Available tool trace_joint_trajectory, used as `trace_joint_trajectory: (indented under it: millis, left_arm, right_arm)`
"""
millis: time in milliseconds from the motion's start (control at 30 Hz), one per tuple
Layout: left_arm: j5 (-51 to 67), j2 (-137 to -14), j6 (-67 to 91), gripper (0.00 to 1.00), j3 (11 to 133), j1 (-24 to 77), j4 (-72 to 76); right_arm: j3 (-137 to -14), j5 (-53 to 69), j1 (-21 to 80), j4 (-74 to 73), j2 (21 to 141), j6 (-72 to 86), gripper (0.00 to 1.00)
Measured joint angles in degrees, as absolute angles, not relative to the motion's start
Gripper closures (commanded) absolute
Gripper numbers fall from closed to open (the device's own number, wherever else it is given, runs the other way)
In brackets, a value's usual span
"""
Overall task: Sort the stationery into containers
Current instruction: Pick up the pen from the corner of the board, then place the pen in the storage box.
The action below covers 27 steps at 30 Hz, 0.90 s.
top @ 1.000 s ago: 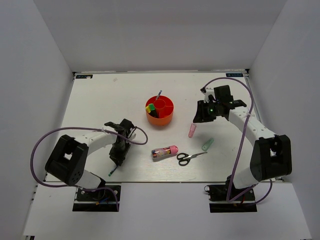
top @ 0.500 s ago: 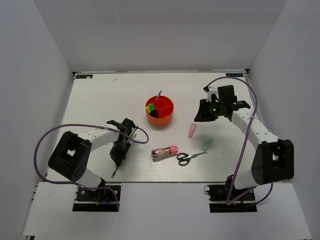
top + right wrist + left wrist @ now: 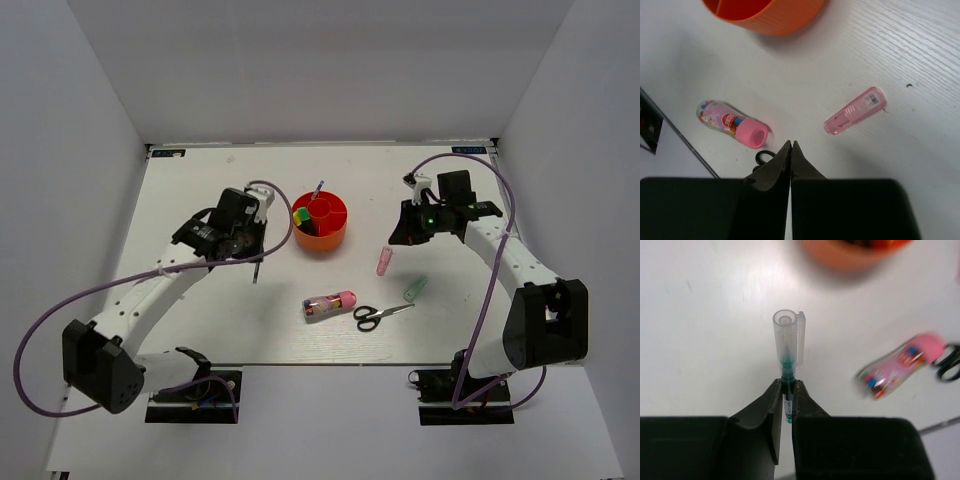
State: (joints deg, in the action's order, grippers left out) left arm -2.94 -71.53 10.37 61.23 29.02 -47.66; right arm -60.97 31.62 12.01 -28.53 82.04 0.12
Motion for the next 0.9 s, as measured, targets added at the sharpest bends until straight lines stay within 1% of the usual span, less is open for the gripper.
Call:
trace_joint_trajectory:
  millis: [133,233,400,467,667,900]
  left_arm:
    - [-2.6,-68.5,8.8,1.0,62.4,29.0,-36.7]
    - [-2.0,-69.4,6.8,1.0,61.4,28.7,-24.4]
    - [0.2,-76.8,5.1,1.0,61.6,27.2,-6.2]
    - [1.3,-81.0,4.9,1.0,62.9,25.8,-1.3]
    - [3.7,-94.4,5.0,1.0,69.5,23.9,9.2]
    - [5.7,-104.0,6.1,1.0,74.0,23.8,13.7]
  right_arm:
    - [-60.9,38.0,12.0,-29.1,82.0,-5.2,1.0]
    - [-60.9,41.5,12.1,-29.3,82.0,-8.1,1.0]
    - [-59.9,44.1,12.1,-29.9,82.0,-11.9,1.0]
    - [-59.4,44.5,12.0,-29.9,81.9,-13.0,1.0]
    - [-59.1,44.8,11.3,-30.0,81.6,-15.7,1.0]
    - [-59.1,44.8,10.6,-30.0,81.4,-17.4,1.0]
